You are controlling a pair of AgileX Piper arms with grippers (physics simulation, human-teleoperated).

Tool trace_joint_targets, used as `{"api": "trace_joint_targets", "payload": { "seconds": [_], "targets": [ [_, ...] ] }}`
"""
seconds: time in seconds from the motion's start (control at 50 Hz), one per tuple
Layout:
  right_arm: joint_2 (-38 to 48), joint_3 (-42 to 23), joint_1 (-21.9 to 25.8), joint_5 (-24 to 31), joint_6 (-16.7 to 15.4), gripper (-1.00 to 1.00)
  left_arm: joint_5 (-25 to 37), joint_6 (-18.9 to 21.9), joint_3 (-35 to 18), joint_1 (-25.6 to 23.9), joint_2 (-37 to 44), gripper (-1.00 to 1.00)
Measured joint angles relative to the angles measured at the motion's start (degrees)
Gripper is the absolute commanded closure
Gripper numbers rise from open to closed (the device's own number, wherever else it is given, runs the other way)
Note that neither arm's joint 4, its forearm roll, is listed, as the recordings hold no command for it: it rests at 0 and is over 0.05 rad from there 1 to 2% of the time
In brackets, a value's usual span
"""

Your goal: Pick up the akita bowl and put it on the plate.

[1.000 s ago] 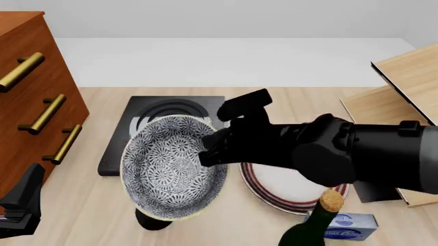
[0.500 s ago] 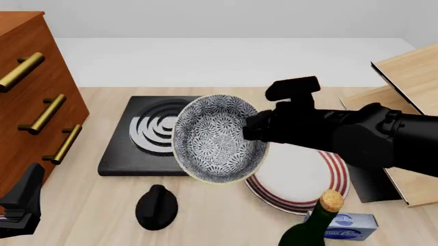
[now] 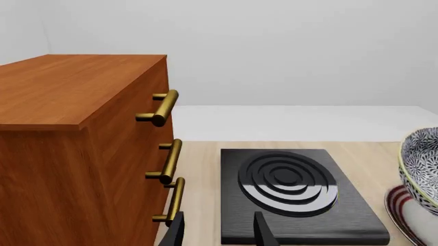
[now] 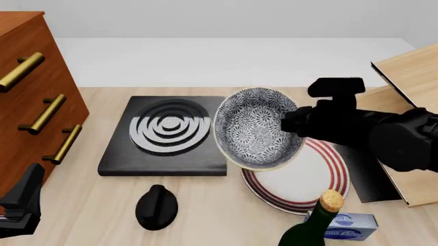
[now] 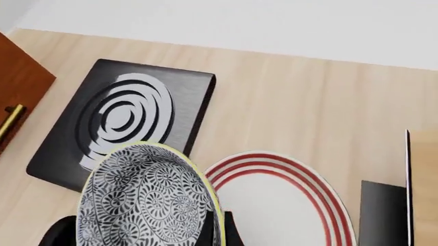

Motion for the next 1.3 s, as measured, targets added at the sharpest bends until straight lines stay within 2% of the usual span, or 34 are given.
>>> {"api": "trace_joint_targets", "payload": {
  "seconds": [0.42, 0.78, 1.3],
  "targets": [
    [1.6, 4.8, -7.1, -4.3, -0.1, 1.00, 0.0, 0.0, 0.0, 0.0, -0.1, -1.00],
    [5.5, 6.6, -12.9, -8.2, -1.4, 1.00, 0.0, 0.0, 0.0, 0.0, -0.1, -1.00],
    [10.7, 8.6, -15.9, -13.2, 0.0, 1.00, 0.0, 0.0, 0.0, 0.0, -0.1, -1.00]
  ]
}}
